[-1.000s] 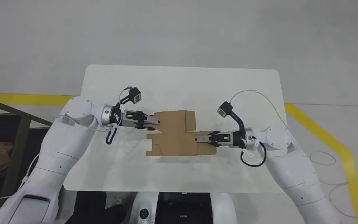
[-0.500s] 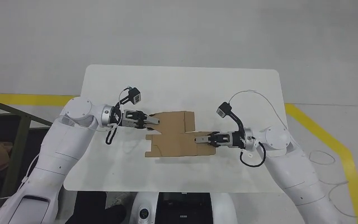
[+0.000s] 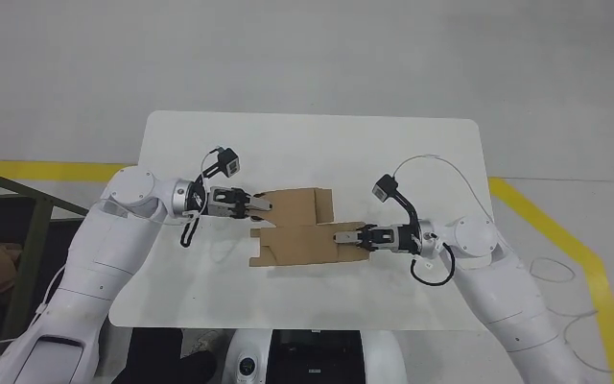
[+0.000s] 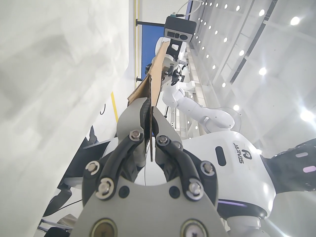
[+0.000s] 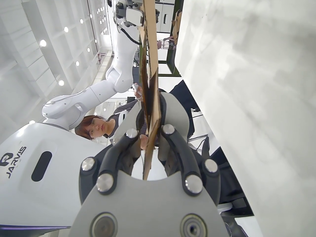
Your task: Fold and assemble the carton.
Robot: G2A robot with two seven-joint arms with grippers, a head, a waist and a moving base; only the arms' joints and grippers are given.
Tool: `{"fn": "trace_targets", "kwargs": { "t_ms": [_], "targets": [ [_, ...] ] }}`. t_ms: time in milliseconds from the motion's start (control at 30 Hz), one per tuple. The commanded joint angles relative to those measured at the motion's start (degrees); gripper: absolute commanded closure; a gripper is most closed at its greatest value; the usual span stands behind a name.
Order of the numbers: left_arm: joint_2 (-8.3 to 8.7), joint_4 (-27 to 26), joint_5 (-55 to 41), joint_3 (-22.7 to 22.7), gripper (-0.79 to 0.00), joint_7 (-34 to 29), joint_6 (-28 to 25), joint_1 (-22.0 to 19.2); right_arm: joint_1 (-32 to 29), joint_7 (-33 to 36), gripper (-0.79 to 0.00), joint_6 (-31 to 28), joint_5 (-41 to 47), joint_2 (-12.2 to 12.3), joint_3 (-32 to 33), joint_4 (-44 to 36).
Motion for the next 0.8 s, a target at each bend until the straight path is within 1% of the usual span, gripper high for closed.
{"fn": "trace_targets", "kwargs": {
  "t_ms": [0,267,300,333,400,500,633,767],
  "targets": [
    [0.01,-0.17,-0.95,-0.39,0.0,0.11,-0.6,0.25,-0.11,-0.04,-0.785,0.02,-0.09,0.1,0.28,0.43],
    [0.16,-1.66,-2.54,-1.74,0.0,-1.08,-4.2,0.9,-0.5,-0.59,-0.785,-0.76,-1.77,0.91,3.26,2.77],
    [0.17,-1.81,-2.69,-1.82,0.0,-1.26,-4.59,0.99,-0.38,-0.32,-0.754,-0.95,-1.89,1.02,3.65,2.87],
    [0.17,-1.9,-3.04,-1.9,0.0,-1.41,-4.91,1.1,-0.37,-0.03,-0.674,-1.66,-0.27,1.02,4.05,2.75],
    [0.21,-1.93,-2.91,-1.96,0.0,-1.67,-5.09,1.29,-0.08,0.6,-0.634,-2.14,-0.37,1.22,4.85,3.15],
    [0.31,-1.95,-2.75,-2.34,0.0,-1.61,-5.43,1.69,0.16,0.76,-0.628,-1.71,-1.17,1.53,5.9,2.9],
    [0.53,-2.29,-2.12,-3.03,0.0,-1.78,-5.79,2.3,0.41,0.69,-0.594,-0.82,-2.54,1.96,7.2,1.95],
    [0.77,-2.81,0.19,-3.35,0.0,-1.91,-6.21,2.57,1.44,1.23,-0.61,-1.57,-0.59,1.96,7.46,0.45]
  ]
}}
